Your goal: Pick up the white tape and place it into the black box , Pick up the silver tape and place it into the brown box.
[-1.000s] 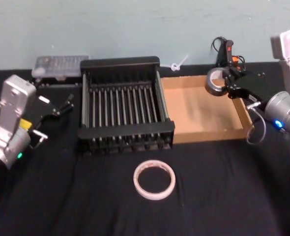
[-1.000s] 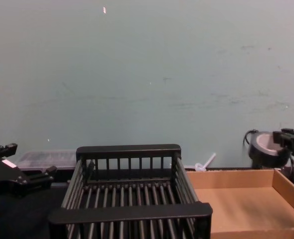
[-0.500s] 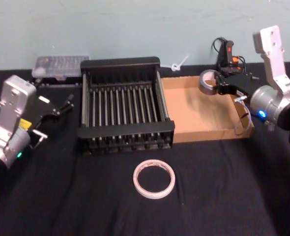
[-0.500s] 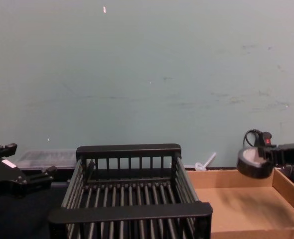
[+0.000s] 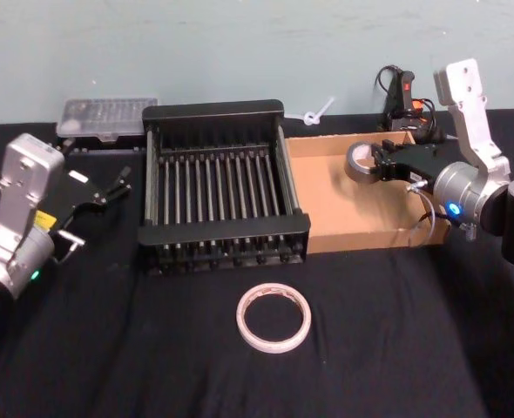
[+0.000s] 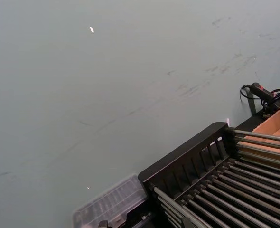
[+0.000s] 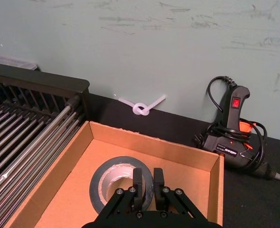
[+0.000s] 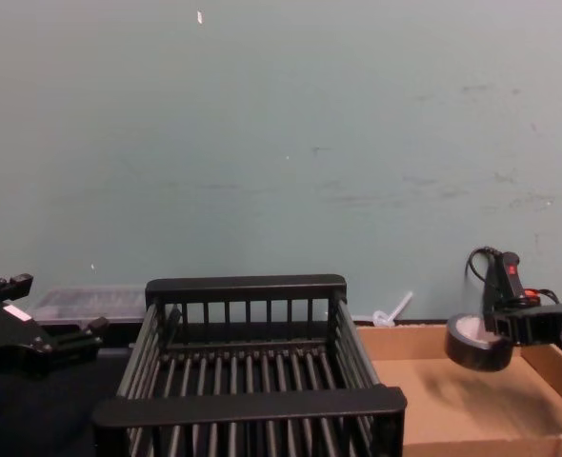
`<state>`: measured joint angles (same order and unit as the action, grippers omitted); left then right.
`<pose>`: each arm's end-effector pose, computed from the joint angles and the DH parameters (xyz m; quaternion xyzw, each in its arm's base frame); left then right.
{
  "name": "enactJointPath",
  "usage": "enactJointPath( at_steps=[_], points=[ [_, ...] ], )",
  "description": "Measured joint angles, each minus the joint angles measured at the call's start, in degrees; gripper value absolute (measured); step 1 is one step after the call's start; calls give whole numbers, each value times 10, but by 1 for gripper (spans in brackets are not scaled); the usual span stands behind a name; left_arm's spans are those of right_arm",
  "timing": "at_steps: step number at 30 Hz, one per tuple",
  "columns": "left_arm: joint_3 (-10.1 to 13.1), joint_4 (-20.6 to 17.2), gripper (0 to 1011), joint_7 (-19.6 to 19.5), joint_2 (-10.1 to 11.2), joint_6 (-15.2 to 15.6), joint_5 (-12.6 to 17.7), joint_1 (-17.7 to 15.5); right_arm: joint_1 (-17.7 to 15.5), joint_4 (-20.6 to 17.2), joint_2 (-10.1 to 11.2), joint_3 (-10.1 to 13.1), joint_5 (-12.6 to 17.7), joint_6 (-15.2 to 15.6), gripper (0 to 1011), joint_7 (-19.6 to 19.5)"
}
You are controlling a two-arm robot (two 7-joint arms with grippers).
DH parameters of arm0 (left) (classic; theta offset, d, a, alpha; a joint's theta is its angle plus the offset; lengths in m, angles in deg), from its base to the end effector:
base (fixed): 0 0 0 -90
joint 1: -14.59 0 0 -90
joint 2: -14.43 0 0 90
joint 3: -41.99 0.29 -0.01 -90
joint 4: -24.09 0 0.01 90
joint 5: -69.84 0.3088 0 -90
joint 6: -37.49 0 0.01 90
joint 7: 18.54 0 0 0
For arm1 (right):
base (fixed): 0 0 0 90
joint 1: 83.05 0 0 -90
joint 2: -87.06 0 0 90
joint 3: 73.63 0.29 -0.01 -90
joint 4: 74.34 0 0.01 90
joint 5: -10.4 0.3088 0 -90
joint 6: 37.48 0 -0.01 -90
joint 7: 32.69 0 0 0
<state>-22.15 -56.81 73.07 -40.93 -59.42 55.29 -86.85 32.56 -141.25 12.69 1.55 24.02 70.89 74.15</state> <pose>0.3581 0.0827 -0.3022 0.1414 -0.1325 0.5799 0.7913 0.4460 -0.0410 -0.2650 -0.1503 0.0905 -0.5451 0.8198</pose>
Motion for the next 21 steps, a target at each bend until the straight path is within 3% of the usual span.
enactJointPath(
  at_steps=[9, 21],
  points=[
    [0, 0, 1001, 0, 0, 0, 0, 0, 0, -1, 0, 1, 0, 1, 147, 0],
    [0, 0, 1001, 0, 0, 0, 0, 0, -1, -1, 0, 2, 1, 1, 507, 0]
  ],
)
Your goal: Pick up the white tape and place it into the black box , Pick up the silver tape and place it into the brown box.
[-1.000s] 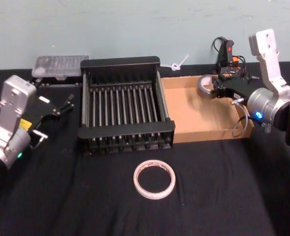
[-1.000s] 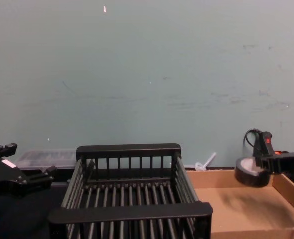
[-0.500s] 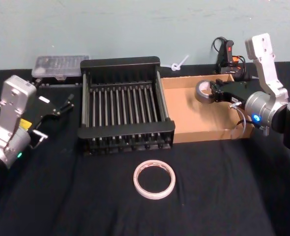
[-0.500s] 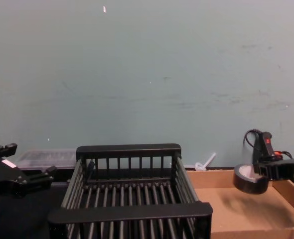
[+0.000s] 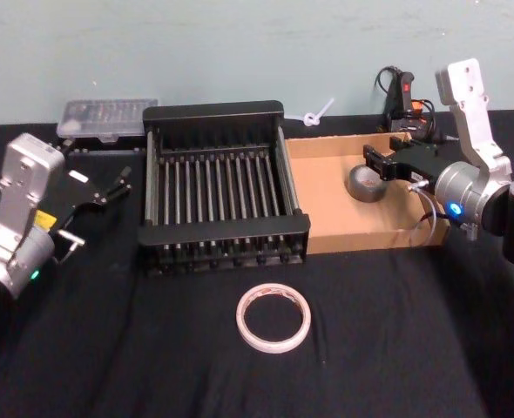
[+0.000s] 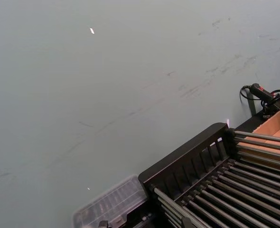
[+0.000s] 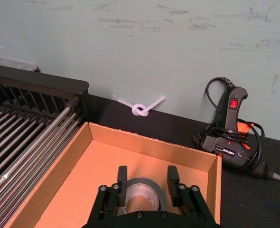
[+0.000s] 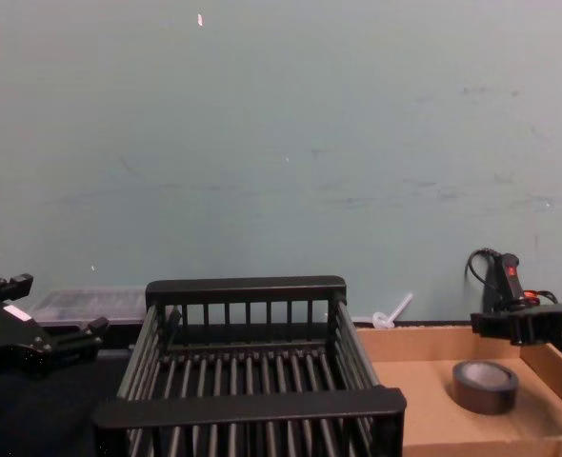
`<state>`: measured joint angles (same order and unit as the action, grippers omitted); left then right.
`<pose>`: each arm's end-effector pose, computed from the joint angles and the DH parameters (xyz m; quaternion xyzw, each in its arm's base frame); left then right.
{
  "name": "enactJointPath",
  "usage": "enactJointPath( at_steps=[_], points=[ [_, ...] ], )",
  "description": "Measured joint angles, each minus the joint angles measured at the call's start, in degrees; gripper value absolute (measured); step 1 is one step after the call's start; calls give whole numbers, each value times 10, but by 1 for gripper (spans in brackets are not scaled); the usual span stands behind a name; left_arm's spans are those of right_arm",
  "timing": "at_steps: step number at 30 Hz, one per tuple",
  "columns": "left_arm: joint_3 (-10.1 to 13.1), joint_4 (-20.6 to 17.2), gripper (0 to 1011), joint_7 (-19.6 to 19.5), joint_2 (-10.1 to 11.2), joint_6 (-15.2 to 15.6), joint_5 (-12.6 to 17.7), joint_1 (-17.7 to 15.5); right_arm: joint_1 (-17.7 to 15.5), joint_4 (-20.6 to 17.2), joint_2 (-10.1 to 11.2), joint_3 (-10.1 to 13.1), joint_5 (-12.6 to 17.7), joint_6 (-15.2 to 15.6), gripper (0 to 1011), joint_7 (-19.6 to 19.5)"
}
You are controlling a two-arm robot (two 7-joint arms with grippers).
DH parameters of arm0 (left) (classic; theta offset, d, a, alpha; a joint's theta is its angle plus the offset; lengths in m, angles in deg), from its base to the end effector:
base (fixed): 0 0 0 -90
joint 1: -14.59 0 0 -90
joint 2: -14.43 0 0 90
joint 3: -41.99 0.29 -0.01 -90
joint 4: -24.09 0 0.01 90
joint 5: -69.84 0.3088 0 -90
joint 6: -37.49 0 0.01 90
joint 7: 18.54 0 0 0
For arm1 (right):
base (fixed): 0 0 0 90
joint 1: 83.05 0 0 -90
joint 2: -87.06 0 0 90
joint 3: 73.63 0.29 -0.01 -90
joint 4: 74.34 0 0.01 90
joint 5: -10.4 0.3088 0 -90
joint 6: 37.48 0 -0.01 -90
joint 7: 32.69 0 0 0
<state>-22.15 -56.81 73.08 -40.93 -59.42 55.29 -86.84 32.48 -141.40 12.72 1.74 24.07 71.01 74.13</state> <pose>0.3581 0.0827 -0.3023 0.1414 -0.1324 0.5799 0.7913 0.4457 -0.0418 -0.2645 -0.1495 0.0912 -0.5461 0.8192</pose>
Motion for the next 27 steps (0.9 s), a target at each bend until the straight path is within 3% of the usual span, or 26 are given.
enactJointPath(
  at_steps=[11, 17, 27],
  points=[
    [0, 0, 1001, 0, 0, 0, 0, 0, 0, 0, 0, 1, 1, 1, 864, 0],
    [0, 0, 1001, 0, 0, 0, 0, 0, 0, 0, 0, 1, 1, 1, 1000, 0],
    [0, 0, 1001, 0, 0, 0, 0, 0, -4, -6, 1, 2, 3, 0, 1002, 2]
  ],
)
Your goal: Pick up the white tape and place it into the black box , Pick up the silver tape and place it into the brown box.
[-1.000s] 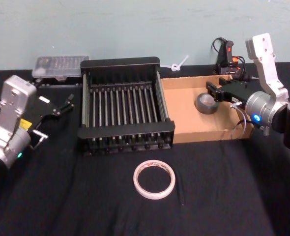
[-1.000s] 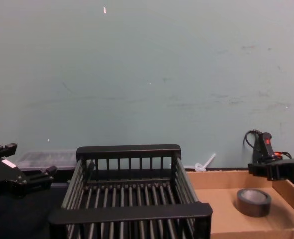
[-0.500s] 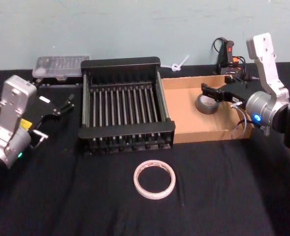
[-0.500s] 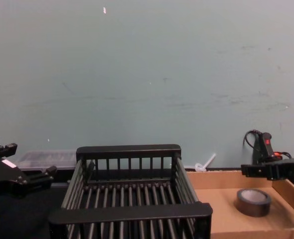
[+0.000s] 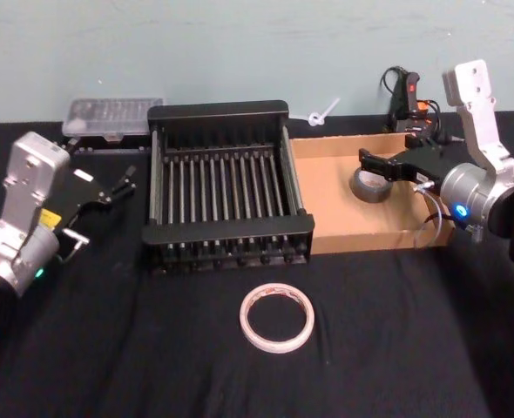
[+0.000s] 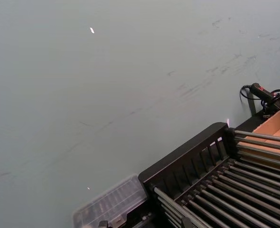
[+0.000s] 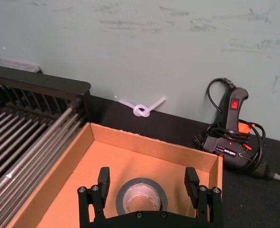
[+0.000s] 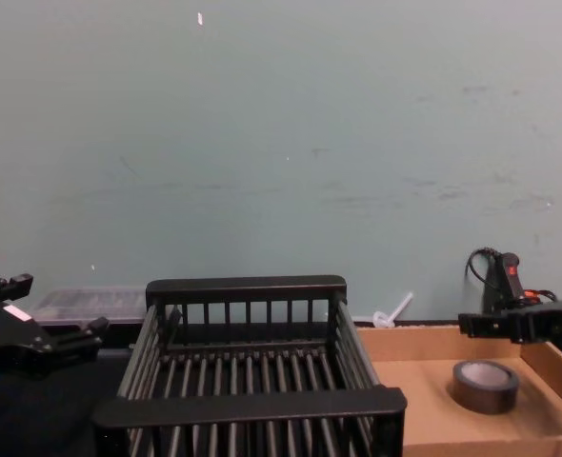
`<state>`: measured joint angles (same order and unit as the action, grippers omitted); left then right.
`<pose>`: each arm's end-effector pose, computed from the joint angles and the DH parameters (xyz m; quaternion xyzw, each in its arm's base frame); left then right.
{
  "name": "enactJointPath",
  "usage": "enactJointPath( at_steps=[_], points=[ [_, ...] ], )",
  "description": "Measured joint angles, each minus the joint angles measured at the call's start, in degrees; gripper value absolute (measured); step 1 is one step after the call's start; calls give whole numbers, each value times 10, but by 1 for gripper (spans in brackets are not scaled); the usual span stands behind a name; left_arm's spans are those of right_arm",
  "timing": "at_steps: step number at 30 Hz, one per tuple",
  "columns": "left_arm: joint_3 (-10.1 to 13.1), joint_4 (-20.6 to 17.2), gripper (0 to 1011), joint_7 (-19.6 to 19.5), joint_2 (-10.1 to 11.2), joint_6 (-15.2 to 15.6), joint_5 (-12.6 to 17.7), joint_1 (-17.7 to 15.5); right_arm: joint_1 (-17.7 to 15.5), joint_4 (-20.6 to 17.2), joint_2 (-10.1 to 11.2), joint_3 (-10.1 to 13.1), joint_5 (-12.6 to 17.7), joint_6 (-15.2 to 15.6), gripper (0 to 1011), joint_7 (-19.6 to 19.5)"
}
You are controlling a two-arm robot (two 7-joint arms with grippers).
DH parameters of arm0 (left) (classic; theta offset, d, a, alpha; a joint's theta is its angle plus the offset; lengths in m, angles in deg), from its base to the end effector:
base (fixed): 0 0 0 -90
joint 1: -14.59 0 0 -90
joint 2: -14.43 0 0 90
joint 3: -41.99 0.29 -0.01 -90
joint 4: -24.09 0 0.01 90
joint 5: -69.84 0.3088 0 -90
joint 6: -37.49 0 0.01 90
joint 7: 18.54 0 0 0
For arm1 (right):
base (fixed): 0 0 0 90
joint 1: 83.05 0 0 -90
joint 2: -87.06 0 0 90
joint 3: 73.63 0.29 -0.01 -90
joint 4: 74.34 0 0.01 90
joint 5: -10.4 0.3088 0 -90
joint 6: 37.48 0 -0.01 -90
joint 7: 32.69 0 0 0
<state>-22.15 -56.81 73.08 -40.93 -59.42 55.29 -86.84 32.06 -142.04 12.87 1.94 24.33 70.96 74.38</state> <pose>0.3581 0.0827 -0.3023 0.1414 -0.1324 0.5799 0.7913 0.4439 -0.0427 -0.2640 -0.1460 0.0911 -0.5445 0.8209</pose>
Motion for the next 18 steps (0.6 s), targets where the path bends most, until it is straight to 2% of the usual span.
enactJointPath(
  at_steps=[10, 18],
  points=[
    [0, 0, 1001, 0, 0, 0, 0, 0, -41, -78, 29, 0, 14, 6, 1002, 26],
    [0, 0, 1001, 0, 0, 0, 0, 0, -101, -180, 71, -2, 39, 10, 1002, 57]
  ],
)
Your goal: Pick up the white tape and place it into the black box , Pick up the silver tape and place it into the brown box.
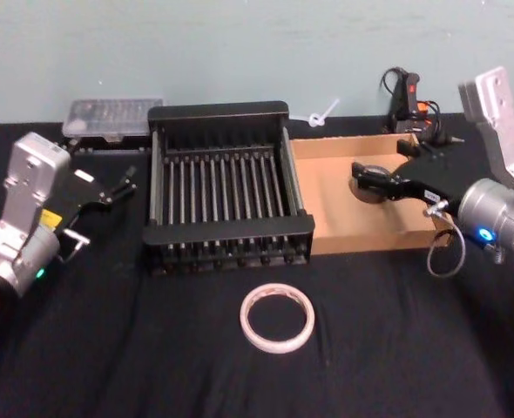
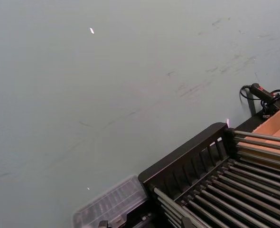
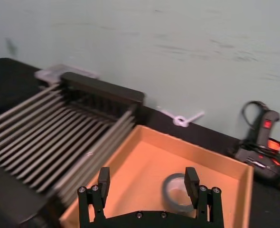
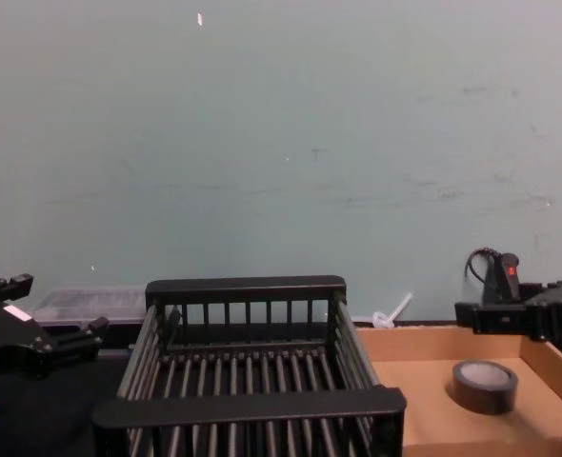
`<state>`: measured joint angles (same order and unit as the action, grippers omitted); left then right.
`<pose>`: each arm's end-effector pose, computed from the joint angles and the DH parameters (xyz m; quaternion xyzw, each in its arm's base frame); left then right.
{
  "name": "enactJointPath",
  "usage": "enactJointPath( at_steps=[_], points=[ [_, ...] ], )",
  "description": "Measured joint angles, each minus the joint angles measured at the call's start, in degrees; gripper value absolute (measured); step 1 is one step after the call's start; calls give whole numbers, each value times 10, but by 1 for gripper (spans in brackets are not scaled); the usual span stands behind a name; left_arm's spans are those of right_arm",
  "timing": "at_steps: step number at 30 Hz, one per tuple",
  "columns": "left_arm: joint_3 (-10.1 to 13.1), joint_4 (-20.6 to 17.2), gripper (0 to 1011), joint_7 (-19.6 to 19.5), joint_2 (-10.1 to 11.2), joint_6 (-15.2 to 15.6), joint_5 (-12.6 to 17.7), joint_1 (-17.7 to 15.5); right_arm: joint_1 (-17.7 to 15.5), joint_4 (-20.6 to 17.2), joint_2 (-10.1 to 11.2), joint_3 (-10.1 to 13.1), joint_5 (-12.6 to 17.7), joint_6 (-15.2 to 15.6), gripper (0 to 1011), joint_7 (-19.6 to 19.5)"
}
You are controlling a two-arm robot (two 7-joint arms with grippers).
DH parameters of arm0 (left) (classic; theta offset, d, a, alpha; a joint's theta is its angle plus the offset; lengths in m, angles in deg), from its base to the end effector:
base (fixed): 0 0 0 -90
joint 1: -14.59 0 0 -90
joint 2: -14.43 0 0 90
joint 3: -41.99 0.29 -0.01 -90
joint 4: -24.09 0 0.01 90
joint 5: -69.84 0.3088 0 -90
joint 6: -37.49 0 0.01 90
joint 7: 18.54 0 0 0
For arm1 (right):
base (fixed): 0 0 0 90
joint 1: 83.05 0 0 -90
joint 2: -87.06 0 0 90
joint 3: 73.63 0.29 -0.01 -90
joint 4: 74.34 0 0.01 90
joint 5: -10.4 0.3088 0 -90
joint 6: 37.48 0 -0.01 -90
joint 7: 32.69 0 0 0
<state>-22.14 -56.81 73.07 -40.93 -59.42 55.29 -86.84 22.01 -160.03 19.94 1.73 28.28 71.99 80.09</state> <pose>0.3581 0.0826 -0.3023 0.1415 -0.1324 0.5798 0.7914 0.3914 -0.0503 -0.2403 -0.1294 0.0549 -0.4732 0.8697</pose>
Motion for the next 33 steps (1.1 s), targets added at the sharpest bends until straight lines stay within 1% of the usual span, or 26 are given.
enactJointPath(
  at_steps=[6, 12, 18, 22, 27, 28, 33],
  points=[
    [0, 0, 1001, 0, 0, 0, 0, 0, -39, -60, 31, -9, 15, -4, 1002, 27],
    [0, 0, 1001, 0, 0, 0, 0, 0, -64, -95, 53, -26, 22, -9, 1002, 46],
    [0, 0, 1001, 0, 0, 0, 0, 0, -75, -110, 66, -45, 25, -7, 1003, 56],
    [0, 0, 1001, 0, 0, 0, 0, 0, -81, -116, 75, -63, 26, 3, 1002, 59],
    [0, 0, 1001, 0, 0, 0, 0, 0, -84, -117, 81, -78, 28, 19, 1002, 56],
    [0, 0, 1001, 0, 0, 0, 0, 0, -84, -117, 81, -78, 28, 19, 1002, 56],
    [0, 0, 1001, 0, 0, 0, 0, 0, -82, -112, 82, -93, 32, 36, 1002, 50]
  ],
)
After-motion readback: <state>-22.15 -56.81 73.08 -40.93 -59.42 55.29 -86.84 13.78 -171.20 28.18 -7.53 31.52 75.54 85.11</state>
